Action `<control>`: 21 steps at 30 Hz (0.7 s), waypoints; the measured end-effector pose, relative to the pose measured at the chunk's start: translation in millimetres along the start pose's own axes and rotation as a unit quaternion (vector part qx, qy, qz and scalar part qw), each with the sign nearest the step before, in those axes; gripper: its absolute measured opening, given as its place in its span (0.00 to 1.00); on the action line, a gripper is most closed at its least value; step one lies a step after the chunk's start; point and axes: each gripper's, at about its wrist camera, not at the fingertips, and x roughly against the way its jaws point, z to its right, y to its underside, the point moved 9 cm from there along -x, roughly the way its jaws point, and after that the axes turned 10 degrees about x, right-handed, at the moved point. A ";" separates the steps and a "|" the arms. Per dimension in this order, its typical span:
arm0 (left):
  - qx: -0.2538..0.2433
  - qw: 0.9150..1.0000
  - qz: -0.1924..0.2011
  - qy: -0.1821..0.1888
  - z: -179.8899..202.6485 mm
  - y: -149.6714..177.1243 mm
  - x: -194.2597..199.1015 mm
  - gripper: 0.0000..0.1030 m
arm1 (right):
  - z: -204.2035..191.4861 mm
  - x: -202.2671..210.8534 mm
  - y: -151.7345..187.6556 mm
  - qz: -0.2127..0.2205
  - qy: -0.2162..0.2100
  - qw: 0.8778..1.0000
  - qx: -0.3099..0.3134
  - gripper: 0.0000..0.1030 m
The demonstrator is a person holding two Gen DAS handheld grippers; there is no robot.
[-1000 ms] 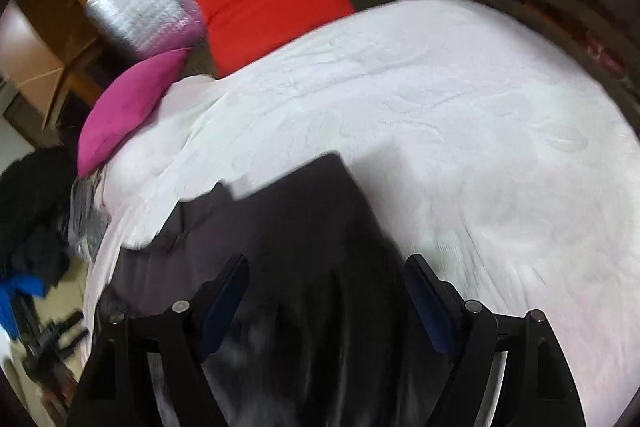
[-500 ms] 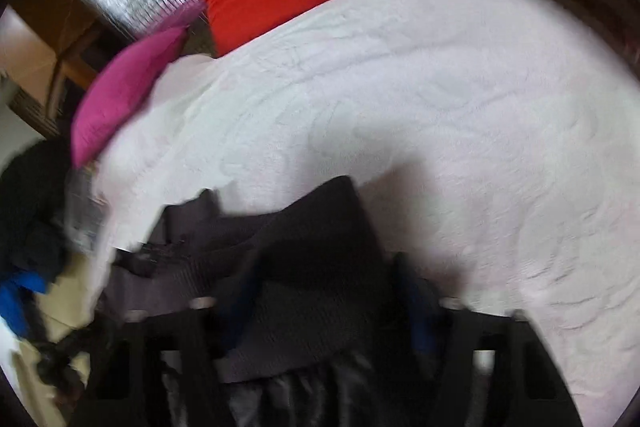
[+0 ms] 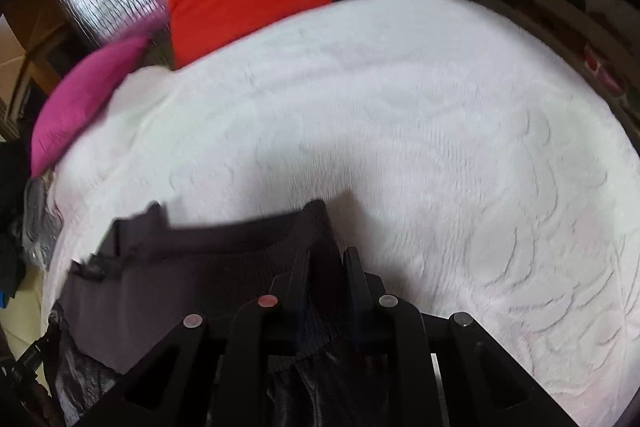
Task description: Fold large clothes
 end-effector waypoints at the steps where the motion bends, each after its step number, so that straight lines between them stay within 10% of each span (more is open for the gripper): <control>1: 0.002 1.000 0.002 0.004 0.2 -0.9 6.7 0.44 | -1.6 5.7 -1.0 0.003 -0.011 1.000 -0.006 0.21; 3: 0.008 1.000 0.009 0.020 1.0 -1.0 21.1 0.57 | -1.9 21.5 -2.5 0.009 -0.031 0.999 -0.028 0.24; 7: -0.005 0.998 0.039 0.047 6.1 3.2 52.4 0.68 | -6.4 67.3 3.1 0.037 -0.076 0.995 -0.050 0.86; 21: 0.029 0.997 0.010 0.076 -59.4 39.9 86.9 0.71 | 62.3 144.7 95.7 0.060 -0.112 0.986 -0.109 0.86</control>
